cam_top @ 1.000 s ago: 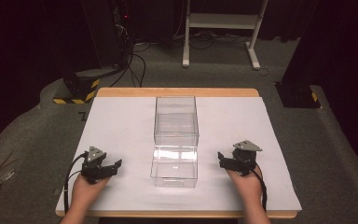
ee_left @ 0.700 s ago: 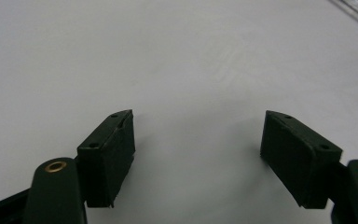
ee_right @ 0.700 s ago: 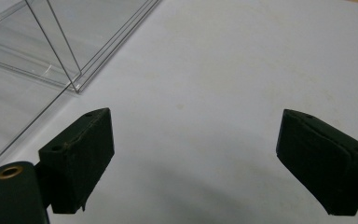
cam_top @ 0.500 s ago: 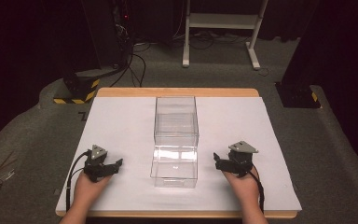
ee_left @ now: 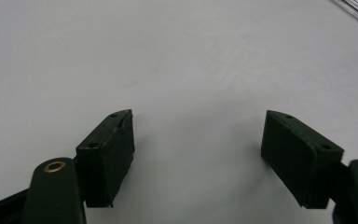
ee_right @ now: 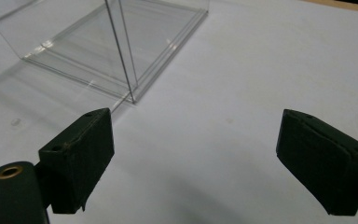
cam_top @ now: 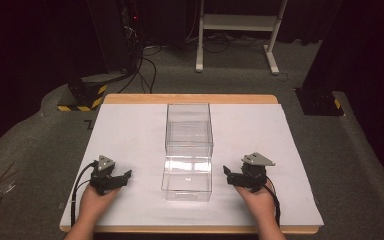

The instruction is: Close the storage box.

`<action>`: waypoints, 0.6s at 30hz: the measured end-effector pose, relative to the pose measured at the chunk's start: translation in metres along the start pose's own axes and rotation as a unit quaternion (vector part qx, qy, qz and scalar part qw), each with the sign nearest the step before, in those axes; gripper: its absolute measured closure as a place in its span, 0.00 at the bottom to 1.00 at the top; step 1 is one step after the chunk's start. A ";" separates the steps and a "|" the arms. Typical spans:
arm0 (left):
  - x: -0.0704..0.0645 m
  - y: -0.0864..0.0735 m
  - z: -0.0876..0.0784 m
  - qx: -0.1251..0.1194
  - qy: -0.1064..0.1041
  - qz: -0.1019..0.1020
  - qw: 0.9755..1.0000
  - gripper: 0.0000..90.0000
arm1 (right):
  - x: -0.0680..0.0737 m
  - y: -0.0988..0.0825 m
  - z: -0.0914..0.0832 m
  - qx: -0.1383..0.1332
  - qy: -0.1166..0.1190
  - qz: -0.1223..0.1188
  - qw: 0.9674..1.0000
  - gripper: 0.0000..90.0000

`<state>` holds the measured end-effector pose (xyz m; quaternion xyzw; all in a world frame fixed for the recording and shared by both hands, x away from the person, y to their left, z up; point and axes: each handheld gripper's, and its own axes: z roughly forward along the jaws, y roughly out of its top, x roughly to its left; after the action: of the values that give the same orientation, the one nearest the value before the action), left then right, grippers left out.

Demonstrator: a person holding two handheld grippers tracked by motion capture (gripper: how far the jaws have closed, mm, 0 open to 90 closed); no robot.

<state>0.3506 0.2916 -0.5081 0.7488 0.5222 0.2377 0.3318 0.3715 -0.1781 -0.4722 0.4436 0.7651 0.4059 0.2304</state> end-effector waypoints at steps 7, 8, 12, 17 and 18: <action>0.000 0.000 0.000 0.000 0.002 0.000 1.000 0.29 | 0.008 0.004 -0.008 -0.019 0.013 -0.002 1.000 0.12; 0.000 0.000 0.000 0.000 0.002 0.000 1.000 0.29 | 0.009 0.005 -0.010 -0.023 0.015 -0.003 1.000 0.12; 0.000 0.000 0.000 -0.001 0.003 0.000 1.000 0.29 | 0.014 0.008 -0.016 -0.036 0.020 -0.006 0.999 0.12; 0.000 0.000 0.000 0.000 0.002 0.000 1.000 0.29 | 0.019 0.012 -0.021 -0.046 0.027 -0.011 0.999 0.12; 0.000 0.000 0.000 0.000 0.002 -0.001 1.000 0.29 | 0.020 0.012 -0.022 -0.047 0.028 -0.013 0.998 0.12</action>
<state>0.3502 0.2915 -0.5081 0.7480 0.5231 0.2389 0.3313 0.3516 -0.1663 -0.4496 0.4107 0.7568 0.4512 0.2345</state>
